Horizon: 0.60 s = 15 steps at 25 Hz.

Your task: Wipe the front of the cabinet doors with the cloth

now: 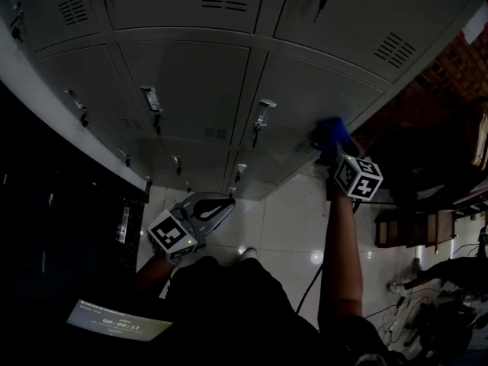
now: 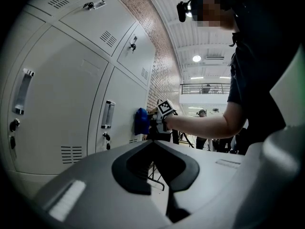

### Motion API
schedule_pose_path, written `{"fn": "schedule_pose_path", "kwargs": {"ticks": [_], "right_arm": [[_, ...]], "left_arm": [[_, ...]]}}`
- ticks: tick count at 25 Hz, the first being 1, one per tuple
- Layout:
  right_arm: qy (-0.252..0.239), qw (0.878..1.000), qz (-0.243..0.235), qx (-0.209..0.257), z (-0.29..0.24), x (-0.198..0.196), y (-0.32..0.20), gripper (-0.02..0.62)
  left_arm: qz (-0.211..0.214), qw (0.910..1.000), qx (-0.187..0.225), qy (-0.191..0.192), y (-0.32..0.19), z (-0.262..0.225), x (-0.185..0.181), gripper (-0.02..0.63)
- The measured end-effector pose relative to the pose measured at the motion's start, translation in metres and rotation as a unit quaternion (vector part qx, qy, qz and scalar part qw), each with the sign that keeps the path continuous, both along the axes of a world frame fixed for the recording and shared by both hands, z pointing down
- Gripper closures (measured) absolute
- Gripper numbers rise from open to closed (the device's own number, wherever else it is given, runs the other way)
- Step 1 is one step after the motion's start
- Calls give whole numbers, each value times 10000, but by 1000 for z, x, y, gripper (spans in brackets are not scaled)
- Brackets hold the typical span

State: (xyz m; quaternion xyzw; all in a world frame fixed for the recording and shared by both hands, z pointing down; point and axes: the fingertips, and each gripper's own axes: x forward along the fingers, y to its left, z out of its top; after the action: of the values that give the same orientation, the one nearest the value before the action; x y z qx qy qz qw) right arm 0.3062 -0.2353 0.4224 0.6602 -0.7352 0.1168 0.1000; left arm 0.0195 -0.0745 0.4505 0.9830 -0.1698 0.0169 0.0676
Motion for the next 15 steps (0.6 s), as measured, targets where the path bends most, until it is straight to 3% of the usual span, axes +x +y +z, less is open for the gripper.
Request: {"fn": "schedule_pose_path", "kwargs": {"ticks": [10,15], "right_arm": [[124,9982,593,-19,5,49,14,526],[68,9988,481,55,4,24,24,526]], "left_arm": [[46,10000,28,-58,7,0,1,604],[40,10000,-1,-42,9,0,-3,604]]}}
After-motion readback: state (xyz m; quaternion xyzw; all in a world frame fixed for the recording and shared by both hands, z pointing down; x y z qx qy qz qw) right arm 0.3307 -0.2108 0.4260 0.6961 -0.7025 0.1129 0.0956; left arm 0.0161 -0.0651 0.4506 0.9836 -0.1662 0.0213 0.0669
